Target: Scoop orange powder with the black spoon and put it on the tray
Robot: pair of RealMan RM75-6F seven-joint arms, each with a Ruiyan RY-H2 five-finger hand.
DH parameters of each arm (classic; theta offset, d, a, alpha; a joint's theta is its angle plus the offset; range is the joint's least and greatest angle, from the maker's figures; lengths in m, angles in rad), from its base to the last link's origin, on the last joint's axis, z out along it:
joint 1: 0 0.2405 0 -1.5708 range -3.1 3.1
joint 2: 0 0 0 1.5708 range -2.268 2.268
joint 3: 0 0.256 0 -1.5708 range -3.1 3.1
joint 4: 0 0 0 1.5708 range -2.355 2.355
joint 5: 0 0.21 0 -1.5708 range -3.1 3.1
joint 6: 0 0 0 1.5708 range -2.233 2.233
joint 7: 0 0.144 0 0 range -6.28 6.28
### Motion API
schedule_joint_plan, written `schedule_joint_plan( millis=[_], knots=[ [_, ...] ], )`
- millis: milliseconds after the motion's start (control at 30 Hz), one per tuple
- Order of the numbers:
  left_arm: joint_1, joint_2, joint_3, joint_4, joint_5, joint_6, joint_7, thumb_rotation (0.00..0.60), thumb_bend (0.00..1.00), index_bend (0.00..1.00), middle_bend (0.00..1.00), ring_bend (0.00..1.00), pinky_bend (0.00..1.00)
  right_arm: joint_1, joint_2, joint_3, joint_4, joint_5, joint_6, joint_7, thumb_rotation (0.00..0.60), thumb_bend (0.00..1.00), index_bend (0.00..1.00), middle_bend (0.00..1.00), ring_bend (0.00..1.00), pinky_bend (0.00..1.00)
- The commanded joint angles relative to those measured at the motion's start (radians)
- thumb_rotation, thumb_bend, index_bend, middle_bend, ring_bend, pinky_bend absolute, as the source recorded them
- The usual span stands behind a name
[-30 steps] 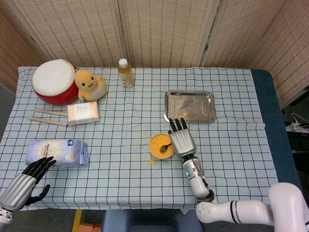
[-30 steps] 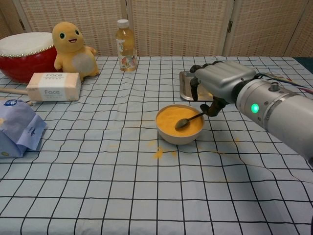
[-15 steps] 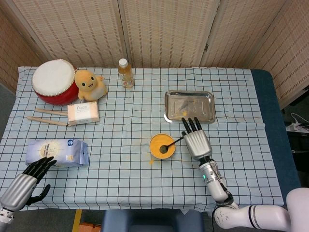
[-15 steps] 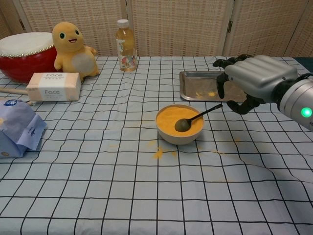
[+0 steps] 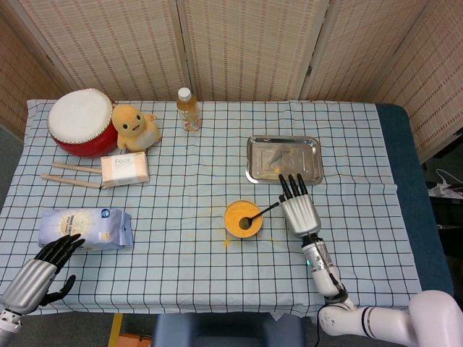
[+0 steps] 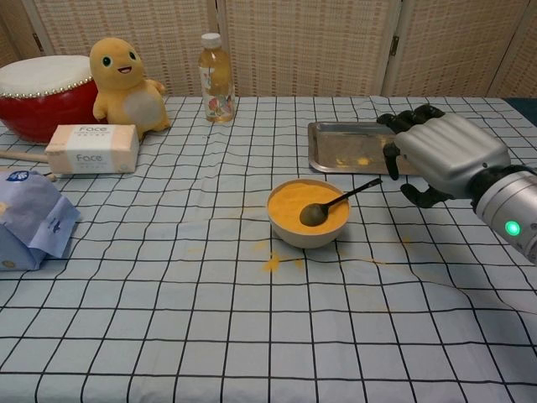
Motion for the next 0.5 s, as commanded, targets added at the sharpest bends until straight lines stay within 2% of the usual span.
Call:
schedule_joint_plan(
  millis=[33,167,500],
  knots=[
    [-0.001,0.0,-0.001,0.001,-0.002,-0.002,-0.001,0.6,0.5,0.0,0.0,0.0,0.13,0.007,-0.027,0.026,0.036,-0.005,-0.014,0.008,0.6,0.36,0.48,0.0,0.0,0.0],
    [-0.001,0.0,-0.002,0.002,-0.004,-0.002,-0.002,0.6,0.5,0.0,0.0,0.0,0.13,0.012,-0.047,0.051,0.062,0.004,-0.041,0.02,0.6,0.36,0.48,0.0,0.0,0.0],
    [-0.002,0.0,-0.002,0.003,-0.008,-0.007,-0.005,0.6,0.5,0.0,0.0,0.0,0.13,0.006,-0.048,0.062,0.057,-0.012,-0.061,0.017,0.6,0.35,0.48,0.0,0.0,0.0]
  ],
)
